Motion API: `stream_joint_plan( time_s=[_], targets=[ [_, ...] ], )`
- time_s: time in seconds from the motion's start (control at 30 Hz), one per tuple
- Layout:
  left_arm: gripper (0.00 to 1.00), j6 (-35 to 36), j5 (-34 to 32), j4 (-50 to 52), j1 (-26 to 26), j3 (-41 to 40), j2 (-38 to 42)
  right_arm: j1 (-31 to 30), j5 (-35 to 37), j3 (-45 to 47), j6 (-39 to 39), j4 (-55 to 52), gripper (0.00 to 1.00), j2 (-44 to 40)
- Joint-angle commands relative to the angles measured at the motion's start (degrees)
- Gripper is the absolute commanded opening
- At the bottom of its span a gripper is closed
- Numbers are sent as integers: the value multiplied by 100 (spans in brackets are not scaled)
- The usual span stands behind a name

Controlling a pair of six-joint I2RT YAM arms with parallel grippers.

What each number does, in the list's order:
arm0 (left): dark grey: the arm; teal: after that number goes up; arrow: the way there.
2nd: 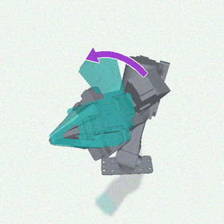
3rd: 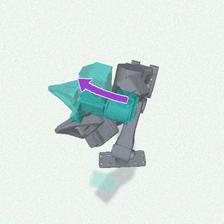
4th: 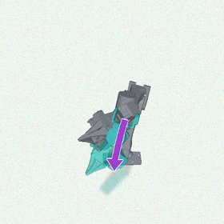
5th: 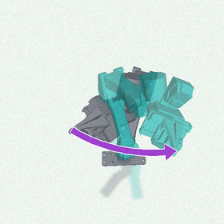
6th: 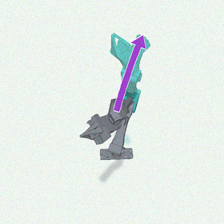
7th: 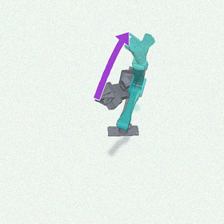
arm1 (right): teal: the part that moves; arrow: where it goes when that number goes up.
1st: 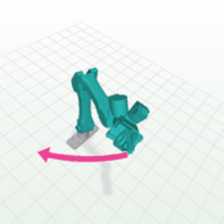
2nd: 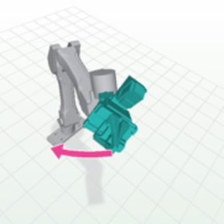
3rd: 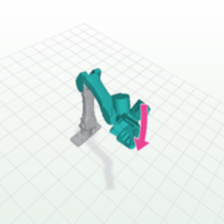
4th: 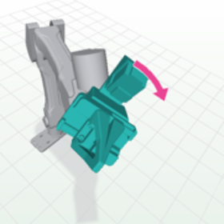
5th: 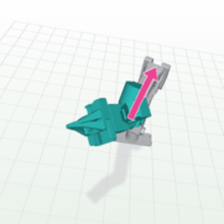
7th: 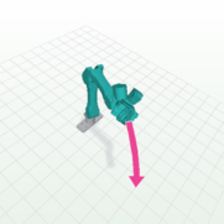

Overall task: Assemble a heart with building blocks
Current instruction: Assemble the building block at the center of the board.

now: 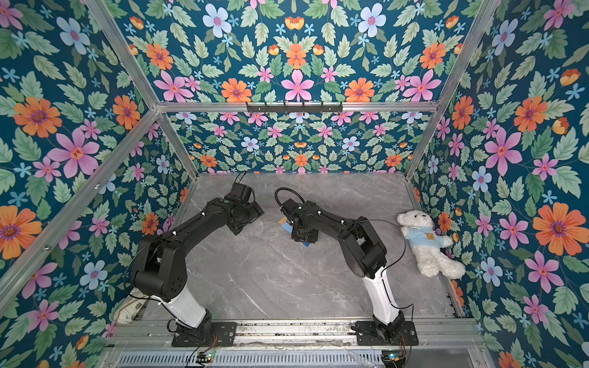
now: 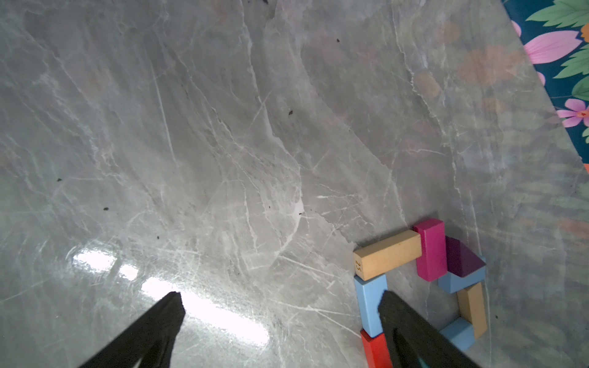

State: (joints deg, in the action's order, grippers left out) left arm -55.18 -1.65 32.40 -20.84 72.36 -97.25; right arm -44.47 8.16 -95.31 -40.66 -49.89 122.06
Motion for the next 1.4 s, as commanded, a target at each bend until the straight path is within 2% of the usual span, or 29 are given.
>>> stream_joint_plan(
  time_s=[0.0, 0.27, 0.5, 0.53, 0.57, 0.83, 1.1, 1.23, 1.37],
  targets=[
    [99, 37, -64, 38, -6, -10, 48, -4, 124, -17, 4, -100, 41, -4],
    [99, 31, -83, 12, 1, -72, 97, -1, 96, 129, -16, -39, 64, -156],
    [99, 40, -68, 2, 0, -21, 75, -5, 276, 280, -64, -39, 78, -486],
    [99, 37, -72, -4, -6, -13, 77, -5, 297, 294, -66, -38, 93, -543],
    [99, 54, -79, 2, 0, -5, 83, -4, 329, 293, -69, -55, 99, -610],
    [100, 445, -344, 126, -3, 269, 247, 4, 870, 43, -33, -443, 99, -1291],
    [99, 936, -845, 489, 3, 938, 225, 362, 1167, -127, 289, -663, 99, -2014],
    [99, 1240, -1072, 468, 111, 1119, 387, 822, 1171, 543, 378, -185, 99, -2956],
    [100, 1467, -1139, -89, 412, 791, 922, 1666, 1258, 1843, 444, 709, 99, -4283]
  ],
)
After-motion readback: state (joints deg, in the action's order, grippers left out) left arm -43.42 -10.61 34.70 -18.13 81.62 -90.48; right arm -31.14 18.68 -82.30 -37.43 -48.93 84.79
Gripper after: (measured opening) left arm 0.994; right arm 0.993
